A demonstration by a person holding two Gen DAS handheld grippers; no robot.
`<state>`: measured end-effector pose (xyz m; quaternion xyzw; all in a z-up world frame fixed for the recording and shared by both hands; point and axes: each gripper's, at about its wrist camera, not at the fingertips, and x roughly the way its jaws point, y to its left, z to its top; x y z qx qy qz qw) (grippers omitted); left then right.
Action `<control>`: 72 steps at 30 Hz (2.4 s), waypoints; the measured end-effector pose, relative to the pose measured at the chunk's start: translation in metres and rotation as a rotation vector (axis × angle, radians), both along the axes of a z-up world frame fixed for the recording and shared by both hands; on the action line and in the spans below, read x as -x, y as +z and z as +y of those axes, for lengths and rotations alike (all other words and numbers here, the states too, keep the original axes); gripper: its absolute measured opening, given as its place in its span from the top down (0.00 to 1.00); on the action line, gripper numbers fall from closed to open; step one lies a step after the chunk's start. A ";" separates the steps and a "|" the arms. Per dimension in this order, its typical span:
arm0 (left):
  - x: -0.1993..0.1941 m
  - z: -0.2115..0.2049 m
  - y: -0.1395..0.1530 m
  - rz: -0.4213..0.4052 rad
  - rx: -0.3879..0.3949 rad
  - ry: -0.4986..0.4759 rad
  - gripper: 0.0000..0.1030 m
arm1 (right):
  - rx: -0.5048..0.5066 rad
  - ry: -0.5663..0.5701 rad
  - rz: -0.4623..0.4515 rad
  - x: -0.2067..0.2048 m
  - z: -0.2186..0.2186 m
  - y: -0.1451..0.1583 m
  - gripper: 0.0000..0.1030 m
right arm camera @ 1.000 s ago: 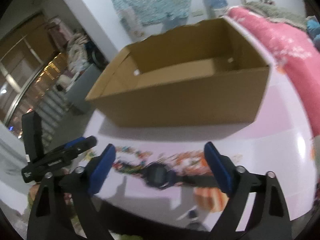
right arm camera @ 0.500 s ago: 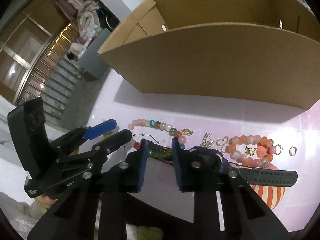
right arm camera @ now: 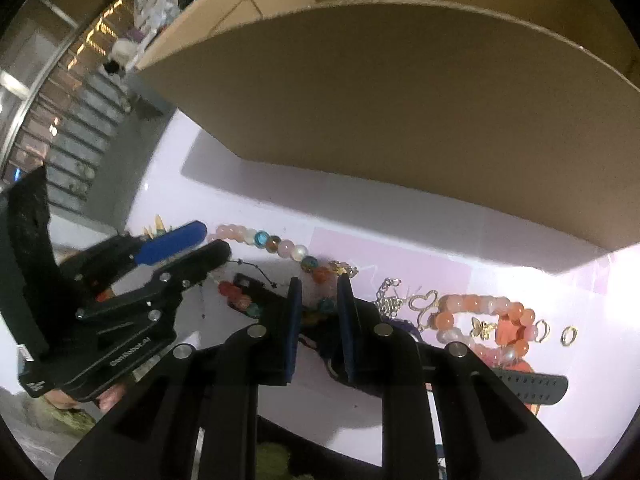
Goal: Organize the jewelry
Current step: 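Close the left gripper on the multicolored beaded bracelet and lift it, then carry the bracelet into the cardboard box and open the left gripper, then withdraw both tools from the box back toward the black smartwatch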
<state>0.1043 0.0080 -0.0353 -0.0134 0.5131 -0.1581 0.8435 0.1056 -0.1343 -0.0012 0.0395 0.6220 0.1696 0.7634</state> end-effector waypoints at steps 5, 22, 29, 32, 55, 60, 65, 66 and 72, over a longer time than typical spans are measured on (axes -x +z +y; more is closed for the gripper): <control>-0.002 -0.004 -0.001 -0.007 -0.027 -0.004 0.76 | 0.057 0.060 0.006 -0.005 0.010 0.000 0.82; 0.009 0.001 0.016 -0.076 0.008 -0.005 0.92 | 0.043 0.043 -0.102 0.006 0.006 0.019 0.90; 0.029 -0.001 0.050 -0.142 0.031 -0.020 0.92 | -0.014 0.017 -0.186 0.018 -0.007 0.050 0.90; 0.038 -0.005 0.076 -0.197 0.052 -0.034 0.92 | -0.047 0.008 -0.250 0.024 -0.016 0.076 0.90; -0.164 -0.086 0.124 -0.185 -0.092 -0.122 0.92 | -0.221 -0.073 -0.130 -0.168 -0.074 0.093 0.90; -0.211 -0.093 0.092 -0.093 -0.177 -0.101 0.91 | -0.193 -0.073 -0.059 -0.218 -0.069 0.063 0.90; -0.228 -0.092 0.084 -0.064 -0.208 -0.081 0.90 | -0.185 -0.081 -0.004 -0.248 -0.064 0.038 0.89; -0.227 -0.091 0.085 -0.064 -0.207 -0.080 0.86 | -0.187 -0.080 -0.005 -0.247 -0.064 0.037 0.89; -0.204 -0.078 0.107 -0.117 -0.182 -0.058 0.59 | -0.186 -0.100 -0.091 -0.233 -0.079 0.057 0.89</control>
